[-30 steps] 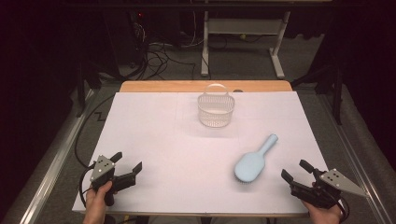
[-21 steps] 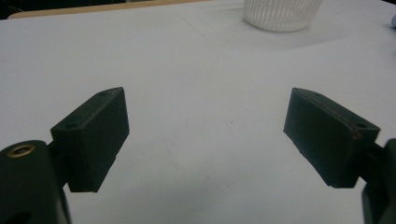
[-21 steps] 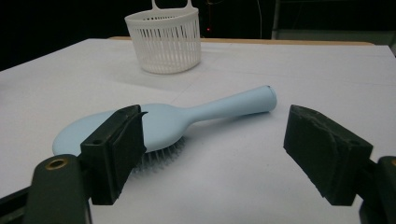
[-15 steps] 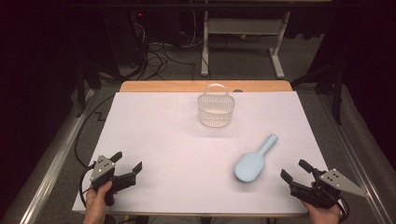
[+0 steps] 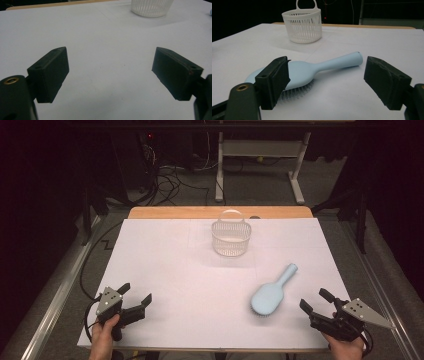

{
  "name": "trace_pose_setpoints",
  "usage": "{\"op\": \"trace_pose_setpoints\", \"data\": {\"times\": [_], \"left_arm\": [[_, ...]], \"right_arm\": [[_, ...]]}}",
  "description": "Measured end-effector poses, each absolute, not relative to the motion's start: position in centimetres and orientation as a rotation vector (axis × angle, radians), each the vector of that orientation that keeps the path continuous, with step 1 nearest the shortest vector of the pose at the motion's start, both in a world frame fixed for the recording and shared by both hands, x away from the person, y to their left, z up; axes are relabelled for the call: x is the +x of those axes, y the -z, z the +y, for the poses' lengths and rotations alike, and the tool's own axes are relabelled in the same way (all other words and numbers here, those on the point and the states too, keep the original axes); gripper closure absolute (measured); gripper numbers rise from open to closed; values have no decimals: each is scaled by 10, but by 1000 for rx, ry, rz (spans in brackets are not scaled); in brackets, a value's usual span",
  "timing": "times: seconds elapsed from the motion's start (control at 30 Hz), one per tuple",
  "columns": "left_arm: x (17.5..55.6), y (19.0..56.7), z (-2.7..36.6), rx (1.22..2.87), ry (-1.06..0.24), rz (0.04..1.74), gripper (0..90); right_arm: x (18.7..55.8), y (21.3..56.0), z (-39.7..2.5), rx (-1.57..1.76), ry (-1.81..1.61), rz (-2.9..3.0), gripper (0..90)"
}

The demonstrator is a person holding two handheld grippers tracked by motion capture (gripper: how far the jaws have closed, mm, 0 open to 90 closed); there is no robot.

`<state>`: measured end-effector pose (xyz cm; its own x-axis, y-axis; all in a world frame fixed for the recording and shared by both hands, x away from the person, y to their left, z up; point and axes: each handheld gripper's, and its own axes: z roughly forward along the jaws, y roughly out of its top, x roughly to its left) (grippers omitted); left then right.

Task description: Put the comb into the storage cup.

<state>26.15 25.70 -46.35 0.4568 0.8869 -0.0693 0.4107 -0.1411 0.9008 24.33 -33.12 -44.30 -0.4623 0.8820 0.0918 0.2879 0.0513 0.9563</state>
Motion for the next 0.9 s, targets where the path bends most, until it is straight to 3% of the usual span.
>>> {"op": "trace_pose_setpoints", "data": {"times": [0.9], "left_arm": [[261,463,257,1741,-621,1115,150]], "right_arm": [[260,432,-317,1151,-1453,1817,208]]}}
